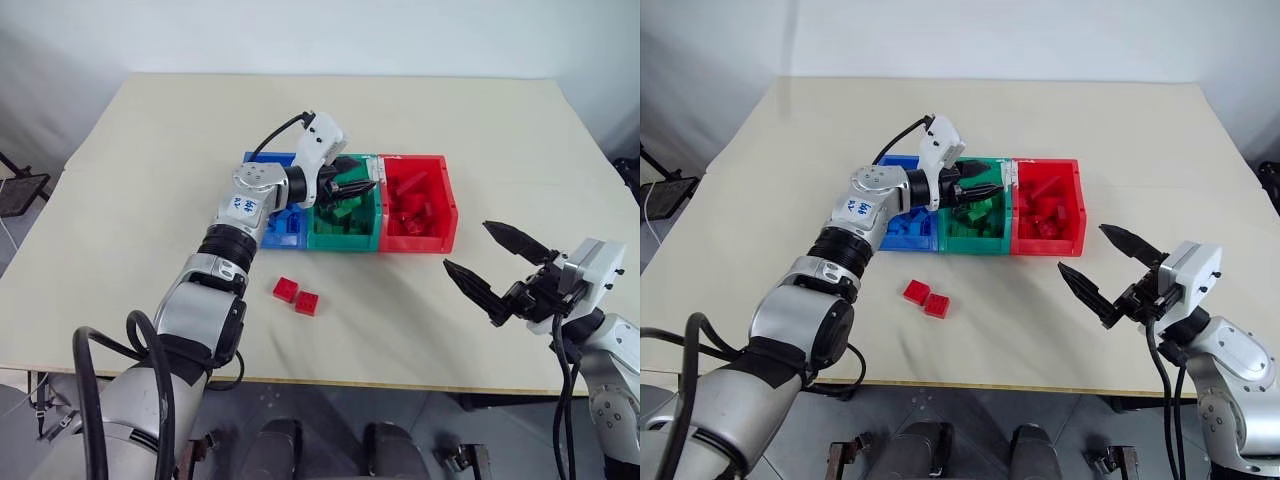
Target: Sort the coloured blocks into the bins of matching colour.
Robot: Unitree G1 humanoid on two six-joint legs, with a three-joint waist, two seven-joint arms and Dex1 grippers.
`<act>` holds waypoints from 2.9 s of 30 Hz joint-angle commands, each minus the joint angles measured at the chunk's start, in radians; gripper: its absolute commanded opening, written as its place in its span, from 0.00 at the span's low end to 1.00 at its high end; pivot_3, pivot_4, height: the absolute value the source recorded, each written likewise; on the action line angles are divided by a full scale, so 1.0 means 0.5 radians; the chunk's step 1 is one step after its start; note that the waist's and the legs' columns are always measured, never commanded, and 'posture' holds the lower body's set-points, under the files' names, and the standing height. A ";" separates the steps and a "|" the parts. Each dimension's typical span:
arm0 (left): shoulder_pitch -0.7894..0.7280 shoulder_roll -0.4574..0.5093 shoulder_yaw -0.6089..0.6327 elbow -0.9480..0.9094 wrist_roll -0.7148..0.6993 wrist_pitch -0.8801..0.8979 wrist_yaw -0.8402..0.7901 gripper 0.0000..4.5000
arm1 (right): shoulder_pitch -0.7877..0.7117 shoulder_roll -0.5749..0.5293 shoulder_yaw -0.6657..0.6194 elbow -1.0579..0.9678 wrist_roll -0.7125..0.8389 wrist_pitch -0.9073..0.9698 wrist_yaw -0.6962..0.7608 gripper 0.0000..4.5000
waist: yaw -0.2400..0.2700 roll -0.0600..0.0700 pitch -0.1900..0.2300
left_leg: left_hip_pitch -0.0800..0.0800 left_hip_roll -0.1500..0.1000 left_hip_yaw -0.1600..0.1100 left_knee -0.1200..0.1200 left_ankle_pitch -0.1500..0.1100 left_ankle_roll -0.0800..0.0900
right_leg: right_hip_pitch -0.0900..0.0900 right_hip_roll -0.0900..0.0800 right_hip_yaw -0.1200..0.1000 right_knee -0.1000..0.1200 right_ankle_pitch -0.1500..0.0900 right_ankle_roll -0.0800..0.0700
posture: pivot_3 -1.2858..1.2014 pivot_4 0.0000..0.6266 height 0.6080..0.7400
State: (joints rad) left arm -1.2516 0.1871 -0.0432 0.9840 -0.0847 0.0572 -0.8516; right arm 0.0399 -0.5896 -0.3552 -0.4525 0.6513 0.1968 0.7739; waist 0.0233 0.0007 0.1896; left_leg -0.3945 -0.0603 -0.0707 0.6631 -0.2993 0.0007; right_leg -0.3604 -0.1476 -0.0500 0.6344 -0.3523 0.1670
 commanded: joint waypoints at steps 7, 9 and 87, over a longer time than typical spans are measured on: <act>0.514 0.408 0.141 -0.729 -0.254 -0.140 -0.540 0.98 | -0.144 -0.105 0.121 0.037 0.014 -0.003 0.233 1.00 | -0.054 0.001 -0.001 | 0.006 0.002 0.004 -0.002 0.000 0.000 | -0.002 0.000 0.001 0.005 0.000 0.000 | 0.52 0.24 1.00; 0.773 0.600 0.248 -0.996 -0.428 0.075 -0.693 0.98 | -0.165 -0.151 0.185 0.064 -0.010 -0.014 0.345 1.00 | -0.065 0.001 0.000 | 0.005 0.003 0.003 -0.002 0.000 0.000 | -0.002 0.000 0.001 0.005 0.000 0.000 | 0.52 0.24 1.00; -0.267 -0.447 -0.147 0.360 0.102 -0.466 0.235 0.63 | 0.719 0.222 -0.250 -0.210 -0.105 -0.250 0.023 1.00 | -0.002 -0.015 0.009 | 0.002 -0.006 0.006 -0.004 0.001 0.008 | 0.003 -0.005 0.003 -0.011 0.006 0.008 | 0.52 0.24 1.00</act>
State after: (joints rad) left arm -1.3732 -0.0356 -0.1359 1.1585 -0.0362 -0.1321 -0.7298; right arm 0.3932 -0.4885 -0.4784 -0.5285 0.5953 0.1007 0.7900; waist 0.0223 -0.0067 0.1939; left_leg -0.3937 -0.0633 -0.0677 0.6607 -0.2986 0.0044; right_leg -0.3600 -0.1498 -0.0484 0.6291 -0.3496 0.1711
